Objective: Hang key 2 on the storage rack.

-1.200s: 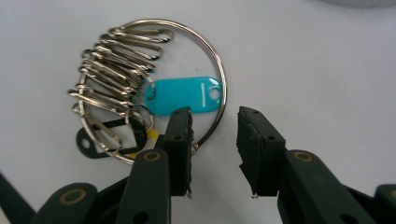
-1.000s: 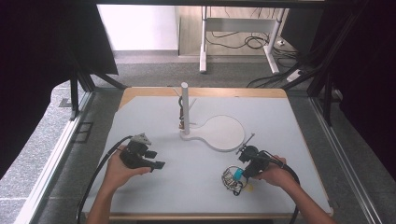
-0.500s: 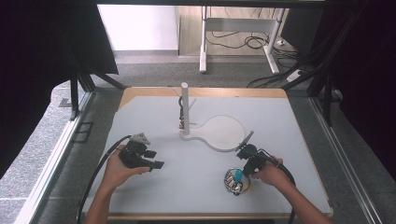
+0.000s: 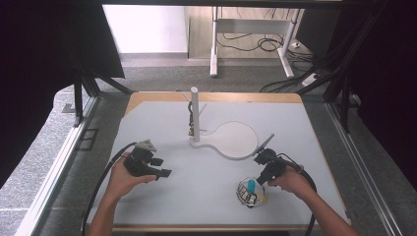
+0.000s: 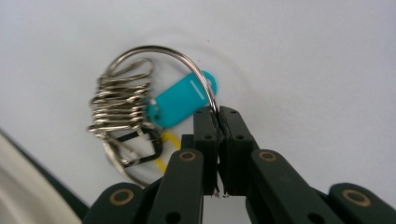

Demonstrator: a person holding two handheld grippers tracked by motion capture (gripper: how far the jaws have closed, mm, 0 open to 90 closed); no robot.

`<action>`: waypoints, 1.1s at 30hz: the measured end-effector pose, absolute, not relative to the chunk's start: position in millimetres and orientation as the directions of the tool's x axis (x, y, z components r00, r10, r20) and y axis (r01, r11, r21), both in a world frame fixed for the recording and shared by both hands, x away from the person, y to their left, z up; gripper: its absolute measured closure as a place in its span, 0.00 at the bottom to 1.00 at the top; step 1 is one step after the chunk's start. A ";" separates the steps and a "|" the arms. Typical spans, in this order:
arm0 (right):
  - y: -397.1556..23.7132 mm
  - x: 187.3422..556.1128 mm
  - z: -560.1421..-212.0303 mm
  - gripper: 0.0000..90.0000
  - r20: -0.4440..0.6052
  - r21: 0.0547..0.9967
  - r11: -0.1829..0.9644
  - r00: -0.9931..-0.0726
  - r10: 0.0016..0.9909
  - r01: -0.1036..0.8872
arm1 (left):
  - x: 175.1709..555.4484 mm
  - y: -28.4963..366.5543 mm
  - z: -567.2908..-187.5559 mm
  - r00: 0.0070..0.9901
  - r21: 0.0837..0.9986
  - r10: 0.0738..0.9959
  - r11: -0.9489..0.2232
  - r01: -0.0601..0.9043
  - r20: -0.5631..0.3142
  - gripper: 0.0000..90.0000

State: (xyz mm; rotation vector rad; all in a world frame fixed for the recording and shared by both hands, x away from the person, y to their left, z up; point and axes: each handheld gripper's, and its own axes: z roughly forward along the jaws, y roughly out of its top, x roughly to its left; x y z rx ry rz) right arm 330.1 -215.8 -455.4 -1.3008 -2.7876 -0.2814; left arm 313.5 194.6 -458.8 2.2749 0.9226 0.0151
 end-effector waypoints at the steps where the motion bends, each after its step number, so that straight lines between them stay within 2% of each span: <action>1: -216.4 329.2 -451.2 0.97 0.131 0.150 0.629 -0.645 0.752 0.763 | 313.6 194.9 -459.1 0.750 0.591 0.620 -0.524 0.613 -0.229 0.45; 15: -206.2 300.2 -410.5 0.97 0.201 0.194 0.683 -0.710 0.675 0.704 | 312.0 198.0 -459.0 0.747 0.589 0.623 -0.523 0.617 -0.230 0.45; 25: -195.5 289.6 -410.6 0.95 0.234 0.168 0.721 -0.738 0.633 0.672 | 311.6 198.3 -459.4 0.748 0.587 0.622 -0.524 0.617 -0.231 0.45; 33: -187.7 292.2 -419.1 0.97 0.284 0.142 0.738 -0.741 0.608 0.660 | 311.5 200.6 -459.2 0.745 0.589 0.626 -0.519 0.619 -0.231 0.45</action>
